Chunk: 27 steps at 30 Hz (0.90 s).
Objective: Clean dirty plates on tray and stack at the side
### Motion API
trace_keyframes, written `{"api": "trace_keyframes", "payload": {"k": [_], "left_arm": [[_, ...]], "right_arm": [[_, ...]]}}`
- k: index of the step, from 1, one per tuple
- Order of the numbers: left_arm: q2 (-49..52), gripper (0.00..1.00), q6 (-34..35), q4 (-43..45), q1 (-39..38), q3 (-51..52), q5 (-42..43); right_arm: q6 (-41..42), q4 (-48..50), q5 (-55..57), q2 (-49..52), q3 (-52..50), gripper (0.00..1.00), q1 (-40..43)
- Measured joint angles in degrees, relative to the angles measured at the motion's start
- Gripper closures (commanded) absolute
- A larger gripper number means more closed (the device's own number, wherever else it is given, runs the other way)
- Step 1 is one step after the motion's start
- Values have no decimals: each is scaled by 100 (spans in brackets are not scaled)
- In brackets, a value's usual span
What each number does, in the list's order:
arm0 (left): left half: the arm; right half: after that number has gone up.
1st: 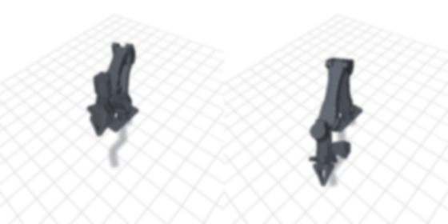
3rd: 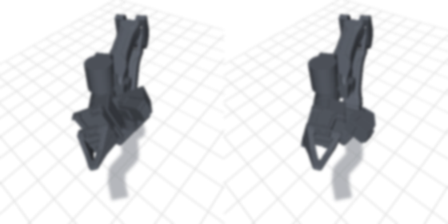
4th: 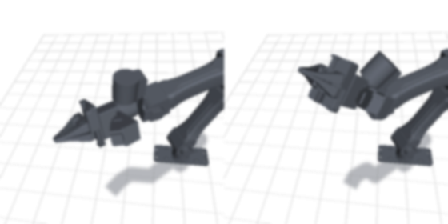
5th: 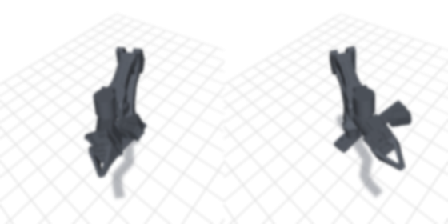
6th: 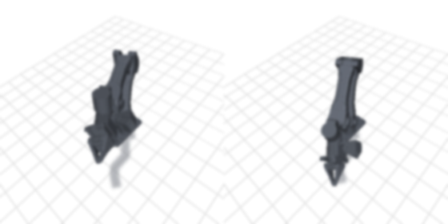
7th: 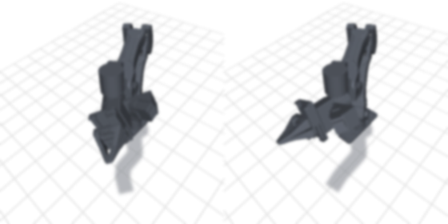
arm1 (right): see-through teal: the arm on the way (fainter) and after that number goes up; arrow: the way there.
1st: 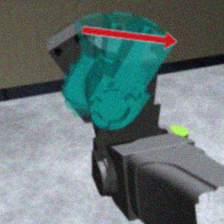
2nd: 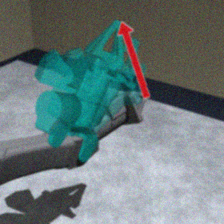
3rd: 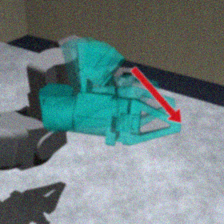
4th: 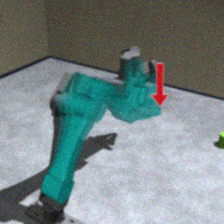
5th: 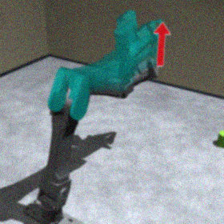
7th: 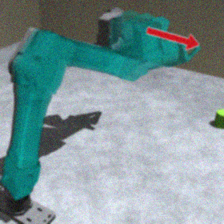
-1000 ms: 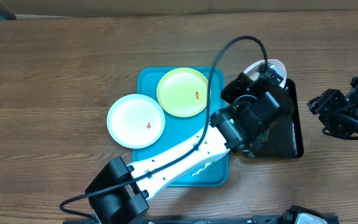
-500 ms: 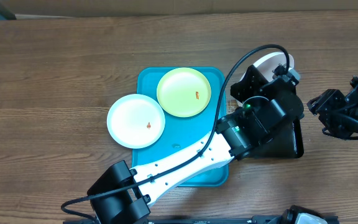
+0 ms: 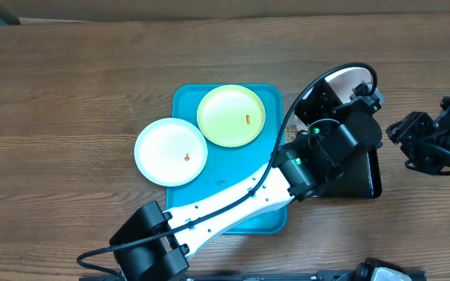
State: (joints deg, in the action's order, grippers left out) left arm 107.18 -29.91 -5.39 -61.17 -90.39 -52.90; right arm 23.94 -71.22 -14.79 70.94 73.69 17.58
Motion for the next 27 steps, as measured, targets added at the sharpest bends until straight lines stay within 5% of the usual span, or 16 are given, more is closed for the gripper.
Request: {"api": "trace_keyframes", "payload": {"k": [27], "left_arm": [[0, 96, -31, 76, 2, 0, 37]], "right_arm": [[0, -35, 0, 0, 0, 46, 2]]}}
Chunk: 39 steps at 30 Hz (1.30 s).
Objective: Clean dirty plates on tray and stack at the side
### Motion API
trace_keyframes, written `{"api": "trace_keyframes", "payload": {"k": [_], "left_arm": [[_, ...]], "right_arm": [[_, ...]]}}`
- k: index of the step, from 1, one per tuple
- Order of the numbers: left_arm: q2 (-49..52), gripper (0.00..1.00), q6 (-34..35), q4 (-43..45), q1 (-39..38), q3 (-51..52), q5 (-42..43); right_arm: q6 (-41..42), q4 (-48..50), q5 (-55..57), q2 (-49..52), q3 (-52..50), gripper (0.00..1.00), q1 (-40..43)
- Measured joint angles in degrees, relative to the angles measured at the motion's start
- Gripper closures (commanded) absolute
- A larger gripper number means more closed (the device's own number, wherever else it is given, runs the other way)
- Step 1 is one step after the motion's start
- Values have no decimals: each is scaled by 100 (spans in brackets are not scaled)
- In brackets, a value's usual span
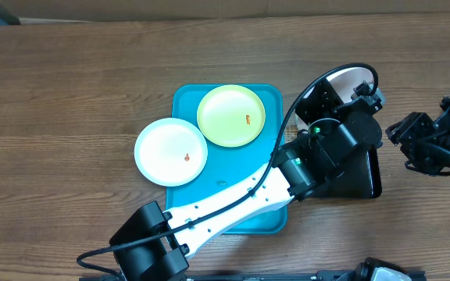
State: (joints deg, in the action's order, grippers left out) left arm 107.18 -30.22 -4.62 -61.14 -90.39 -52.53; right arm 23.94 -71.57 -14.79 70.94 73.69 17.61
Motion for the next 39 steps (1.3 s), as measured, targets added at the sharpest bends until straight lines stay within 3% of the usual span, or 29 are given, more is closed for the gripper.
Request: {"api": "trace_keyframes", "payload": {"k": [10, 24, 35, 39], "left_arm": [[0, 96, -455, 903, 0, -7, 2], [0, 96, -1176, 920, 0, -9, -160], [0, 96, -85, 520, 0, -31, -664], [-13, 96, 857, -409, 7, -63, -778]], "right_arm": [[0, -4, 0, 0, 0, 46, -2], [-2, -101, -2, 0, 0, 46, -2], [-48, -129, -2, 0, 0, 46, -2], [-68, -131, -2, 0, 0, 46, -2]]}}
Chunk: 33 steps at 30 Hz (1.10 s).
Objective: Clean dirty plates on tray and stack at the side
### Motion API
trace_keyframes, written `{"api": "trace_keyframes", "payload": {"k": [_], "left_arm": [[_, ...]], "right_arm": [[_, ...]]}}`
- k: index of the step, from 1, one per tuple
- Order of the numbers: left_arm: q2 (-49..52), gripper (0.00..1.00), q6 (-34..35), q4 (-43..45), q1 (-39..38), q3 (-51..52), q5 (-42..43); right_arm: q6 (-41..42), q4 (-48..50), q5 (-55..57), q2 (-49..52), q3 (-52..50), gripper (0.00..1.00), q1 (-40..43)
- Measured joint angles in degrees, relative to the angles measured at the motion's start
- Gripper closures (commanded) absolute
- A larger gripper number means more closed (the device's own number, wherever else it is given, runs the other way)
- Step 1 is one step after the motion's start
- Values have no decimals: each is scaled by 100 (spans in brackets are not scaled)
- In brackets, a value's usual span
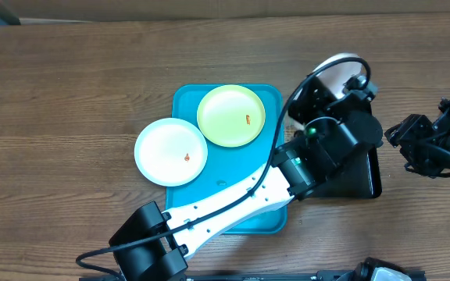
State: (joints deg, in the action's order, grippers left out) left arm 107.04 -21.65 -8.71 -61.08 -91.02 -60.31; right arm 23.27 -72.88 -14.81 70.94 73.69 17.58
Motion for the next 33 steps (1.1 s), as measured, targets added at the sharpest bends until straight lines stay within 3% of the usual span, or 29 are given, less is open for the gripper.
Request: {"api": "trace_keyframes", "payload": {"k": [6, 10, 14, 18, 25, 33], "left_arm": [[-442, 96, 2304, -2420, 195, 35, 979], [-1327, 96, 3788, -3985, 826, 39, 1858], [-2247, 96, 4968, -5488, 2144, -13, 2581], [-2505, 96, 5654, -6577, 3786, -31, 3189], [-2420, 96, 5884, -6642, 5914, 315, 3617], [-2365, 96, 5862, -5300, 7976, 1731, 3919]], "right_arm": [[-2, -4, 2, 0, 0, 46, 0], [-7, 0, 2, 0, 0, 46, 0], [-13, -2, 2, 0, 0, 45, 0], [-22, -11, -2, 0, 0, 46, 2], [-42, -48, 2, 0, 0, 45, 0], [-46, -66, 0, 0, 0, 45, 0]]}}
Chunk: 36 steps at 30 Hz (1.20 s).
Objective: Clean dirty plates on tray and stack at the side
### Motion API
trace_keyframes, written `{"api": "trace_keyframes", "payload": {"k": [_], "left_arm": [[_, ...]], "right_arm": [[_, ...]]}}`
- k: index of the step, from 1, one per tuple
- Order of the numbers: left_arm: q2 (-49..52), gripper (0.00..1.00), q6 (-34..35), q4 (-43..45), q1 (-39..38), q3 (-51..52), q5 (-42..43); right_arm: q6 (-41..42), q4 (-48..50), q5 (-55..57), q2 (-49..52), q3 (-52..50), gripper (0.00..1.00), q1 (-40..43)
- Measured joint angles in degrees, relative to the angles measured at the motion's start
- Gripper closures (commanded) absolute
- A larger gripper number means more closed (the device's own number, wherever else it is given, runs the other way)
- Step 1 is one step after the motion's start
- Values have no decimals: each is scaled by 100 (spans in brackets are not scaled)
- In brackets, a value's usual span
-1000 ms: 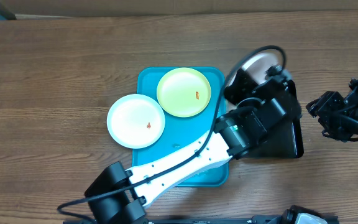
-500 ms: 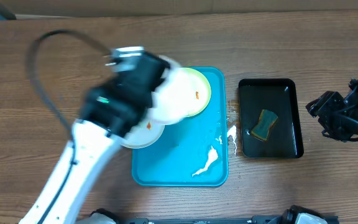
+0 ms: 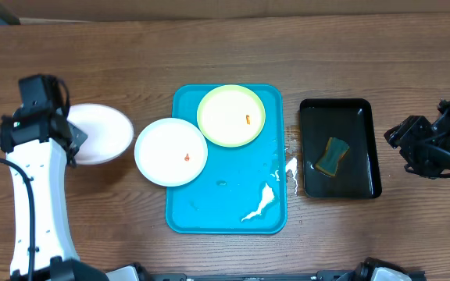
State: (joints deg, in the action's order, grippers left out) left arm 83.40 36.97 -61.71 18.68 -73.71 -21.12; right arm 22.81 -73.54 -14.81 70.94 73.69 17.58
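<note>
A blue tray (image 3: 209, 211) lies in the middle of the table. A yellow-green plate (image 3: 226, 109) with an orange crumb sits at its far end. A white plate (image 3: 162, 156) with a red crumb overhangs its left edge. Left of the tray, my left gripper (image 3: 75, 137) grips the left rim of another white plate (image 3: 104, 133), which shows no crumbs. My right gripper (image 3: 403, 147) hangs at the far right, away from all plates; its jaws are not clear from above.
To the right of the blue tray is a black tray (image 3: 366, 109) holding a green-yellow sponge (image 3: 333, 156). White foam (image 3: 262, 200) is smeared on the blue tray's right side and on the wood beside it.
My left arm was reaching across to the black tray with a white plate. It now stands at the far left with the plate beside the blue tray. The sponge and foam smears have come into sight.
At first my left arm held a white plate over the black tray's far end, and it stayed there. Later the plate sat a little farther back. Now arm and plate are on the left side of the table. My right arm and both crumbed plates have not moved.
</note>
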Motion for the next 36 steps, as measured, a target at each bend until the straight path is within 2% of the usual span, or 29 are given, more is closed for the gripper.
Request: {"api": "trace_keyframes", "payload": {"k": [3, 9, 10, 11, 13, 15, 20, 22, 25, 28, 29, 32, 36], "left_arm": [[92, 96, -240, 778, 365, 573, 223], [223, 94, -597, 1480, 654, 885, 337], [229, 91, -645, 1563, 662, 885, 341], [229, 78, -728, 1631, 686, 885, 348], [229, 68, -831, 1738, 693, 885, 361], [229, 53, -1071, 1777, 693, 885, 391], [229, 54, -1473, 1665, 684, 876, 754], [229, 51, -1596, 1582, 654, 859, 1091], [225, 46, -1875, 1547, 422, 813, 1926], [223, 37, -2157, 1453, 33, 780, 2398], [223, 33, -2332, 1364, -328, 776, 2573], [225, 30, -2673, 1305, -1049, 778, 2474], [310, 30, -2970, 1504, -1836, 780, 1757]], "right_arm": [[2, 0, 2, 0, 0, 45, 0], [2, 0, 2, 0, 0, 45, 0], [0, -2, 0, 0, 0, 45, 0], [4, -2, -2, 0, 0, 45, 0], [2, -2, 0, 0, 0, 45, 2], [-4, -2, 0, 0, 0, 45, 0], [-37, -2, 0, 0, 0, 45, 2], [-90, 0, -33, 0, 0, 45, 0], [-245, 0, -181, 0, 0, 45, 0], [-424, 0, -354, 0, -33, 45, 0], [-468, 0, -398, 0, -37, 45, 0], [-533, 0, -470, 2, -37, 45, -15], [-597, 2, -492, 2, -37, 45, -125]]}}
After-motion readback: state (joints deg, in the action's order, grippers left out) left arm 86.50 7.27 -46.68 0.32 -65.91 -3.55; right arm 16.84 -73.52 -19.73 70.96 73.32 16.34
